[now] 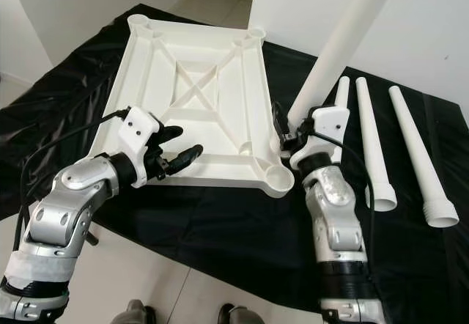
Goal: Building children table
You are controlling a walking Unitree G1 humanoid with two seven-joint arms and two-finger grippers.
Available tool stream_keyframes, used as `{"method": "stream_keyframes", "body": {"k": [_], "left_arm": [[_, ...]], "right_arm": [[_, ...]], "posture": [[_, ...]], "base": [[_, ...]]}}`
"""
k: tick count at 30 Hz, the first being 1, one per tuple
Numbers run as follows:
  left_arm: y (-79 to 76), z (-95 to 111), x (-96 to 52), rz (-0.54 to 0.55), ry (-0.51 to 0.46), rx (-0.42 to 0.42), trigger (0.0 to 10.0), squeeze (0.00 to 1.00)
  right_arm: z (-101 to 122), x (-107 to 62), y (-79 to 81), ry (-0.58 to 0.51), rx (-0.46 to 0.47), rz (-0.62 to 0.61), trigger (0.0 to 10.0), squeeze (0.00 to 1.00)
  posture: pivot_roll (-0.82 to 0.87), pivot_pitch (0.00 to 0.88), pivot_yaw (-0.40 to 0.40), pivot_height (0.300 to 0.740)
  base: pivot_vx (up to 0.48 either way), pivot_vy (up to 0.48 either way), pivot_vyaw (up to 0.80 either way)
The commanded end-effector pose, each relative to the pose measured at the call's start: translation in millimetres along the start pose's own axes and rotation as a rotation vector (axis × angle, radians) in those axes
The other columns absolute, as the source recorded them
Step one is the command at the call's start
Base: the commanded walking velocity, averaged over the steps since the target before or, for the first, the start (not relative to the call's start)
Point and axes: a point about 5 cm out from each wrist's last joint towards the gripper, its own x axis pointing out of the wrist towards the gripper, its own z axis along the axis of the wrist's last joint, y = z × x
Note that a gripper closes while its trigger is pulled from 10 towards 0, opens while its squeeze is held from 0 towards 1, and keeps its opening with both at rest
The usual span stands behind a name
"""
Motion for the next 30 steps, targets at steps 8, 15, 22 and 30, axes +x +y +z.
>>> {"method": "stream_keyframes", "body": {"k": [8,15,22,30], "left_arm": [[10.2,-0.7,2.6,0.262,-0.059,-0.086,10.0,0.00],[11.5,-10.6,5.3,0.372,-0.054,-0.109,10.0,0.00],[22.9,-10.5,4.7,0.409,-0.046,-0.091,10.0,0.00],[33.6,-8.7,1.8,0.443,-0.053,-0.081,10.0,0.00]], "right_arm": [[-5.3,-2.8,9.0,-0.012,-0.043,-0.022,10.0,0.00],[-9.0,5.1,8.7,0.008,-0.064,-0.034,10.0,0.00],[-9.8,11.4,7.9,0.012,-0.068,-0.028,10.0,0.00],[-10.9,15.4,9.3,0.014,-0.073,-0.026,10.0,0.00]], "posture": [[0.07,0.065,-0.051,0.740],[0.07,0.041,-0.052,0.740],[0.07,0.018,-0.056,0.740],[0.07,0.005,-0.061,0.740]], "base": [[0.000,0.000,0.00],[0.000,0.000,-0.36],[0.000,0.000,-0.75],[0.000,0.000,-0.76]]}}
